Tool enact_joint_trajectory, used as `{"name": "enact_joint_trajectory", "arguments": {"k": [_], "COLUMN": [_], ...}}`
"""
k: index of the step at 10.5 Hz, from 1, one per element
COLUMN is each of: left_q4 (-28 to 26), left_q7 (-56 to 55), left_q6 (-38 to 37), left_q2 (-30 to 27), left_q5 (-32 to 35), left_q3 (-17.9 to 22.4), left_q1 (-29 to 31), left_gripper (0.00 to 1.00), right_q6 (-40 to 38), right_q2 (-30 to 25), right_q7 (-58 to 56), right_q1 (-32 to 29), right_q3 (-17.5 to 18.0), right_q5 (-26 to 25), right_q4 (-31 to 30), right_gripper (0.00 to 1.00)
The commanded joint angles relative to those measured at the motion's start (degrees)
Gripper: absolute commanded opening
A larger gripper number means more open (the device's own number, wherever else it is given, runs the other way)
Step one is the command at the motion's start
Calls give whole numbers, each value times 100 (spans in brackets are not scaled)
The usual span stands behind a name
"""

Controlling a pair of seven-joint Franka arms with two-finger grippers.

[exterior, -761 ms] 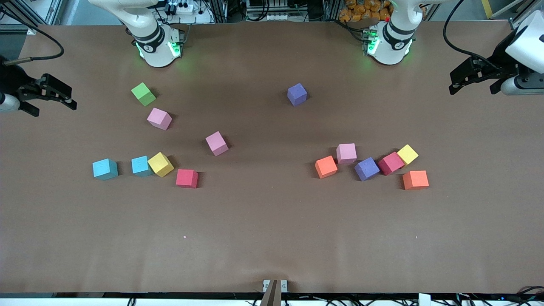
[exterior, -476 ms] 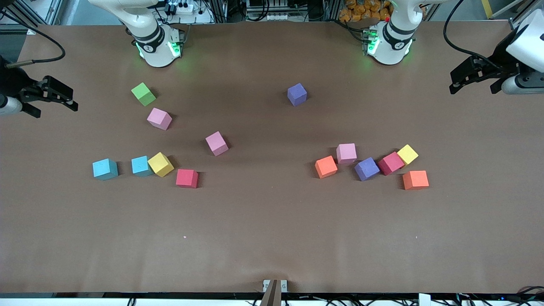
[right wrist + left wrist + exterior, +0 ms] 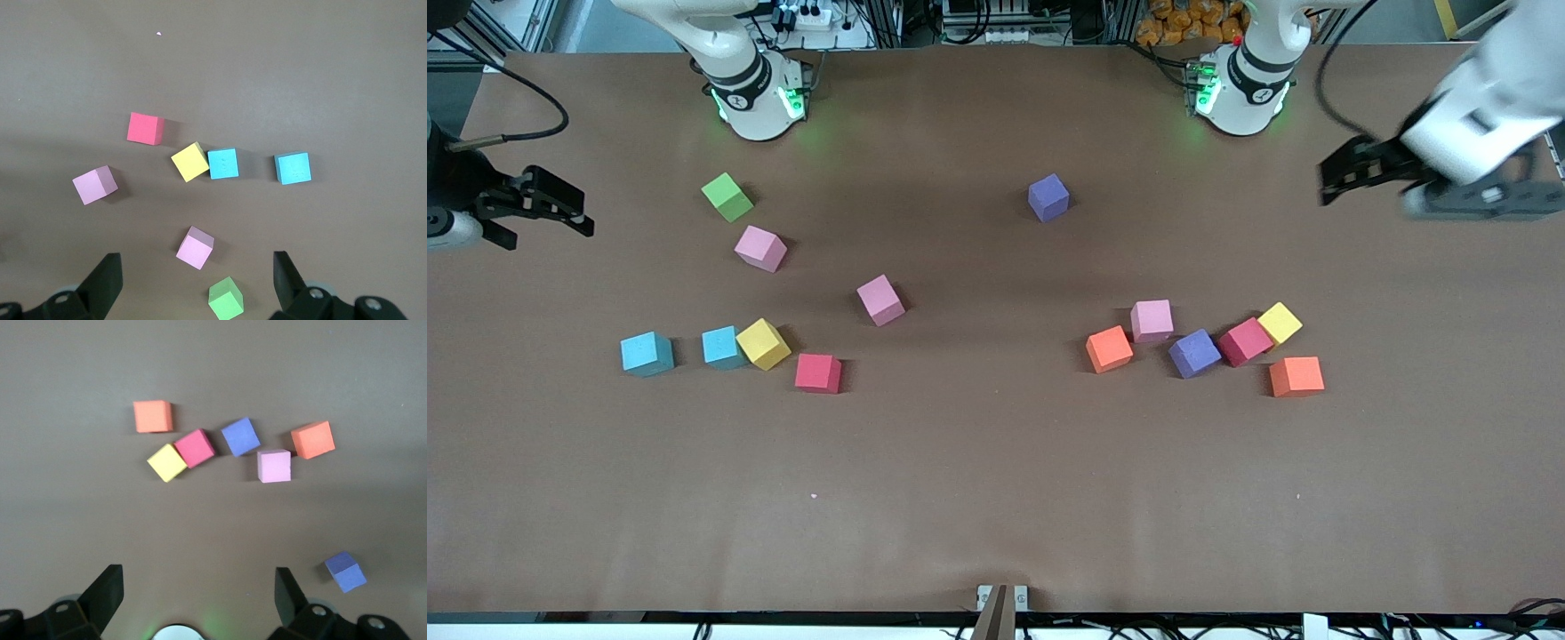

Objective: Form number 2 with 11 blocks
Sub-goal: 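Reach the right gripper to a cyan cube while the left gripper reaches the purple cube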

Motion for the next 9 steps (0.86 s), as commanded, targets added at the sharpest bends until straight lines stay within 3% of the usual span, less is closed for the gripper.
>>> {"name": "enact_joint_trajectory", "arguments": {"k": [1, 3, 5, 9], "left_q4": [-687, -1328, -2022, -2842], "left_q7": [-1367, -3264, -4243, -4993], "left_q6": [489, 1112, 1902, 2793], "left_q2": [-109, -118, -118, 84], "left_q5": [-129, -760, -771, -1059], "left_q3": [-657, -1185, -1783, -1776], "left_q1": [-29, -29, -272, -1020], "left_gripper": [100, 100, 100, 100], "right_q6": [26, 8, -97, -107], "right_q2": [-40, -49, -40, 293], "right_q7": [-12, -12, 32, 41], "right_q1": [7, 7, 7, 25], "right_q3": [23, 23, 23, 32], "right_q5": [-103, -146, -155, -417], "right_q4": [-90, -90, -90, -90], "right_gripper": [100, 100, 100, 100]}}
